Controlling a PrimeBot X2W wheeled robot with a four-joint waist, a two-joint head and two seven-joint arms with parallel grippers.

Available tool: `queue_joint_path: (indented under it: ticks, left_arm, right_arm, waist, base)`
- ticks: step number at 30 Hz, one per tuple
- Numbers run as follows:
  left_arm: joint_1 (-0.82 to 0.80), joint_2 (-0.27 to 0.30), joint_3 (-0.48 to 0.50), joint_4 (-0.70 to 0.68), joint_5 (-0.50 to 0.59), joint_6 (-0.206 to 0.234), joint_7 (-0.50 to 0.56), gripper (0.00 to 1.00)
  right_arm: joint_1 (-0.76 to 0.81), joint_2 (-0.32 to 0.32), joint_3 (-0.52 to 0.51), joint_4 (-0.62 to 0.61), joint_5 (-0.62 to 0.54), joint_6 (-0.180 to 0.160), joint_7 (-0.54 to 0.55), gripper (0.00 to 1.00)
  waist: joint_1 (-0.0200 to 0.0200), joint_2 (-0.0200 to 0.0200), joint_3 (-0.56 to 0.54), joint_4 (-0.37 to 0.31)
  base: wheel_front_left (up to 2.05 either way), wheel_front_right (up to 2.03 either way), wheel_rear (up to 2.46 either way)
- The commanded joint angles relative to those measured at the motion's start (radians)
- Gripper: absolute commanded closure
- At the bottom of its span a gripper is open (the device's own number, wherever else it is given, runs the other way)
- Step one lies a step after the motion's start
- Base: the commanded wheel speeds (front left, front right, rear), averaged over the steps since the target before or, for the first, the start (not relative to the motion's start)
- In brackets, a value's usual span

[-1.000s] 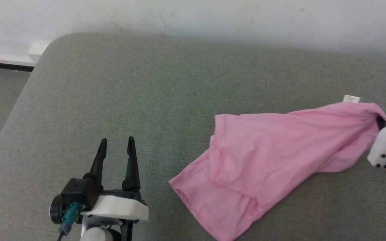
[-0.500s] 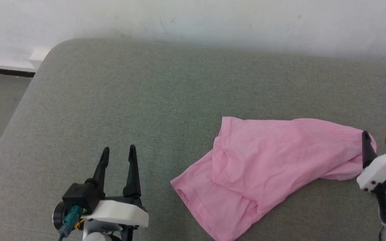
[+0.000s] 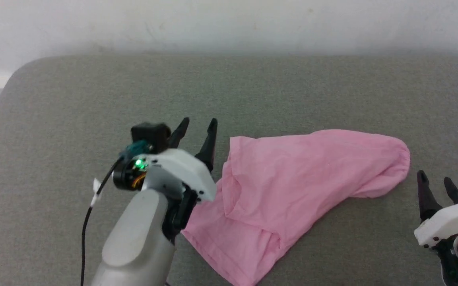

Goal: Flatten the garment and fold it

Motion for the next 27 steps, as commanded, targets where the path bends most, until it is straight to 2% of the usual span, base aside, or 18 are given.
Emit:
queue_joint_path:
  ticks: [1,5,9,12,14,15,16,17,22,27]
  left_arm:
    - [-0.044,0.0,-0.019,0.035,-0.013,0.002,0.046,0.0]
    - [-0.204,0.0,-0.088,0.179,-0.074,0.031,0.241,0.0]
    - [-0.299,0.0,-0.132,0.324,-0.108,0.081,0.43,0.0]
    - [-0.334,0.0,-0.142,0.406,-0.114,0.115,0.51,0.0]
    - [-0.345,0.0,-0.15,0.439,-0.117,0.118,0.536,0.0]
    - [-0.348,0.0,-0.149,0.449,-0.124,0.116,0.538,0.14]
    - [-0.351,0.0,-0.149,0.454,-0.126,0.112,0.53,0.66]
    - [-0.354,0.0,-0.148,0.456,-0.125,0.11,0.511,1.0]
    - [-0.363,0.0,-0.128,0.445,-0.156,0.082,0.414,1.0]
    - [-0.37,0.006,-0.051,0.361,-0.212,0.064,0.269,1.0]
  right_arm:
    - [-0.012,0.002,0.005,-0.009,0.011,-0.001,0.006,0.0]
    - [-0.031,0.002,0.021,-0.021,0.025,-0.001,0.018,0.0]
    - [-0.037,0.002,0.016,-0.01,0.044,-0.001,0.013,0.0]
    - [-0.038,0.002,0.013,0.003,0.053,-0.001,0.001,0.0]
    - [-0.04,0.002,0.01,0.009,0.055,-0.001,-0.007,0.0]
    - [-0.041,0.002,0.009,0.011,0.056,-0.001,-0.011,0.0]
    - [-0.042,0.002,0.006,0.013,0.056,-0.001,-0.014,0.0]
    - [-0.043,0.002,0.002,0.015,0.055,-0.001,-0.017,0.0]
    - [-0.046,0.002,0.002,0.028,0.046,-0.001,-0.024,0.0]
    - [-0.038,0.002,0.012,0.036,0.041,-0.001,-0.027,0.0]
  waist:
    - [0.0,-0.0001,0.04,-0.061]
    - [0.0,-0.0001,0.087,-0.12]
    - [0.0,-0.0001,0.129,-0.166]
    - [0.0,-0.0001,0.152,-0.185]
    - [0.0,-0.0001,0.162,-0.19]
    - [0.0,-0.0001,0.164,-0.191]
    - [0.0,-0.0001,0.167,-0.19]
    - [0.0,-0.0001,0.167,-0.187]
    - [0.0,-0.0001,0.146,-0.152]
    - [0.0,-0.0001,0.104,-0.096]
  base:
    - [0.0,0.0,0.0]
    - [0.0,0.0,0.0]
    - [0.0,0.0,0.0]
    - [0.0,0.0,0.0]
    - [0.0,0.0,0.0]
    - [0.0,0.0,0.0]
    - [0.0,0.0,0.0]
    - [0.0,0.0,0.0]
    - [0.0,0.0,0.0]
    - [0.0,0.0,0.0]
